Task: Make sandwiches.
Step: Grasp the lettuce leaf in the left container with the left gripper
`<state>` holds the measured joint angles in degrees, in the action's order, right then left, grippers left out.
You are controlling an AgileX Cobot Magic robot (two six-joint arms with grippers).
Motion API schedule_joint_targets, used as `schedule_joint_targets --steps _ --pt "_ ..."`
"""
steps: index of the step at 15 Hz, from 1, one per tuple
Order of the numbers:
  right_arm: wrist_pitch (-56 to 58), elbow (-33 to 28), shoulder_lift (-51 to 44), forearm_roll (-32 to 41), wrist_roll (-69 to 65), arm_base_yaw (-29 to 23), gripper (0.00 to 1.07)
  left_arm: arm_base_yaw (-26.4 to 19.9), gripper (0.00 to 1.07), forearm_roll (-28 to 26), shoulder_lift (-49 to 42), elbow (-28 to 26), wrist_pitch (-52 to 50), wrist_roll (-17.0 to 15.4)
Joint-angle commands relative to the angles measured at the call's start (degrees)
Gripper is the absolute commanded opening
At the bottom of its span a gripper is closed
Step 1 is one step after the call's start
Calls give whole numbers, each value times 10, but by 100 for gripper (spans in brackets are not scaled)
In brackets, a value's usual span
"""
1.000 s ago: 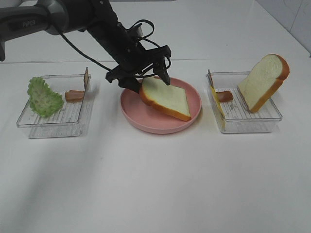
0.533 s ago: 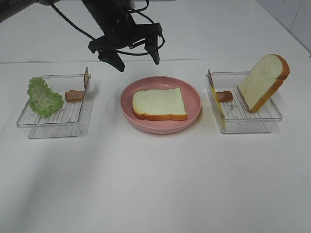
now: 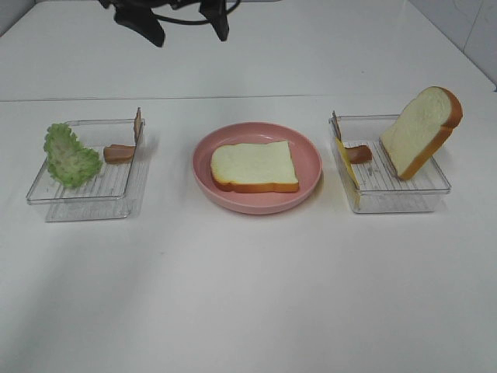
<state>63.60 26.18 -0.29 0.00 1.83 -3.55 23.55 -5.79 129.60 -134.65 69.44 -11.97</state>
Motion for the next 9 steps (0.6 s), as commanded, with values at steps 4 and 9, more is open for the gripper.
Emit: schedule_joint_targets --steps 4,9 --pt "-3 -2 -17 3 -6 2 85 -140 85 58 -159 208 58 19" --pt "-3 -2 -17 3 -6 2 85 -243 85 -1 -115 239 58 91"
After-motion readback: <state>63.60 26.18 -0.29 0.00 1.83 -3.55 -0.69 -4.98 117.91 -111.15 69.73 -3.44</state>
